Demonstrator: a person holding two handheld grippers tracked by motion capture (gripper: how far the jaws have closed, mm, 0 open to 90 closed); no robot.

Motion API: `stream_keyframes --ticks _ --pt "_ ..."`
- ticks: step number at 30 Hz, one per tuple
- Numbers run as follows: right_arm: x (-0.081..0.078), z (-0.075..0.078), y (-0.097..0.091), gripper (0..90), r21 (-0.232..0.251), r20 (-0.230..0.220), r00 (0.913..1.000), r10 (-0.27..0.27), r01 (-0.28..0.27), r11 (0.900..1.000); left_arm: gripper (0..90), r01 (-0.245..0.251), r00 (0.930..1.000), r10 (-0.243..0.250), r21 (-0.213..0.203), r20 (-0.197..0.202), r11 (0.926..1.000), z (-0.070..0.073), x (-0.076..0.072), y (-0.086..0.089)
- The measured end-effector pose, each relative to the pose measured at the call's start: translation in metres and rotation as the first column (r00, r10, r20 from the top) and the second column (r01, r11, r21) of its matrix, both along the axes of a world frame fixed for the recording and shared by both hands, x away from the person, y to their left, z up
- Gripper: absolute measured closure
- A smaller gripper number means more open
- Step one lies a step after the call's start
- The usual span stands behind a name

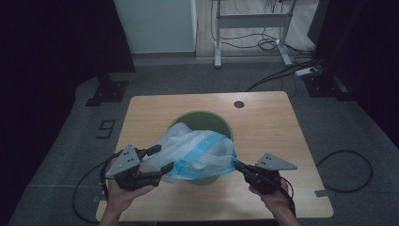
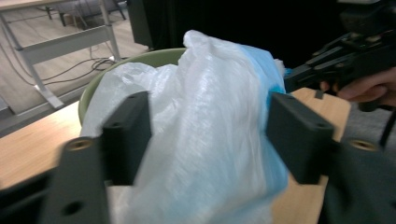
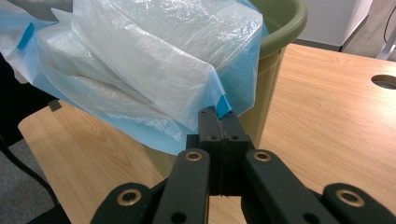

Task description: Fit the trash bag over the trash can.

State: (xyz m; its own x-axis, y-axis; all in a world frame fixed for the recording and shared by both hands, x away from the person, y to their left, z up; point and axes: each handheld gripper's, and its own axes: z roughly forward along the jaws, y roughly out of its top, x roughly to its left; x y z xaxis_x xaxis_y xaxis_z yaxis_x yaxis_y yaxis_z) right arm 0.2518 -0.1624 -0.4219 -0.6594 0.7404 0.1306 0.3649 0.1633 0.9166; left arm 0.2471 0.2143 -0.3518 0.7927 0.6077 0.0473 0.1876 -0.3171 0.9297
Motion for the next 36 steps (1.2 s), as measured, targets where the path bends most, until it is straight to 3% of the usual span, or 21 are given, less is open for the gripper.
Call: stream_keyframes --ticks 5,11,16,22,27,30,36 --pt "0.001 0.000 0.000 89.1 -0.005 -0.003 1.0000 0.003 -0.003 1.0000 70.1 -0.002 1.0000 0.002 -0.012 -0.001 0.9999 0.003 0.010 -0.002" --pt "0.002 0.000 -0.002 89.1 -0.010 -0.004 1.0000 -0.005 0.005 0.9999 89.1 -0.006 0.9994 0.005 -0.044 -0.036 0.9990 0.008 0.025 0.000" --pt "0.003 0.001 -0.006 89.2 -0.013 -0.005 0.9999 -0.016 0.016 0.9998 90.0 -0.043 0.9966 0.034 -0.120 -0.075 0.9918 0.018 0.044 0.008" --pt "0.006 0.002 -0.009 89.2 -0.017 -0.005 0.9997 -0.025 0.024 0.9996 90.0 -0.098 0.9888 0.073 -0.196 -0.131 0.9757 0.025 0.085 0.021" --pt "0.013 0.002 -0.016 89.2 -0.013 -0.002 0.9980 -0.063 0.063 0.9979 90.0 -0.155 0.9812 0.118 -0.261 -0.153 0.9529 0.016 0.115 0.030" --pt "0.018 0.004 -0.023 89.2 -0.005 0.004 0.9960 -0.089 0.089 0.9960 90.0 -0.176 0.9777 0.135 -0.280 -0.161 0.9436 0.009 0.131 0.034" --pt "0.036 0.007 -0.029 89.2 -0.010 0.015 0.9911 -0.132 0.132 0.9912 90.0 -0.192 0.9739 0.135 -0.344 -0.182 0.9192 0.001 0.156 0.039"
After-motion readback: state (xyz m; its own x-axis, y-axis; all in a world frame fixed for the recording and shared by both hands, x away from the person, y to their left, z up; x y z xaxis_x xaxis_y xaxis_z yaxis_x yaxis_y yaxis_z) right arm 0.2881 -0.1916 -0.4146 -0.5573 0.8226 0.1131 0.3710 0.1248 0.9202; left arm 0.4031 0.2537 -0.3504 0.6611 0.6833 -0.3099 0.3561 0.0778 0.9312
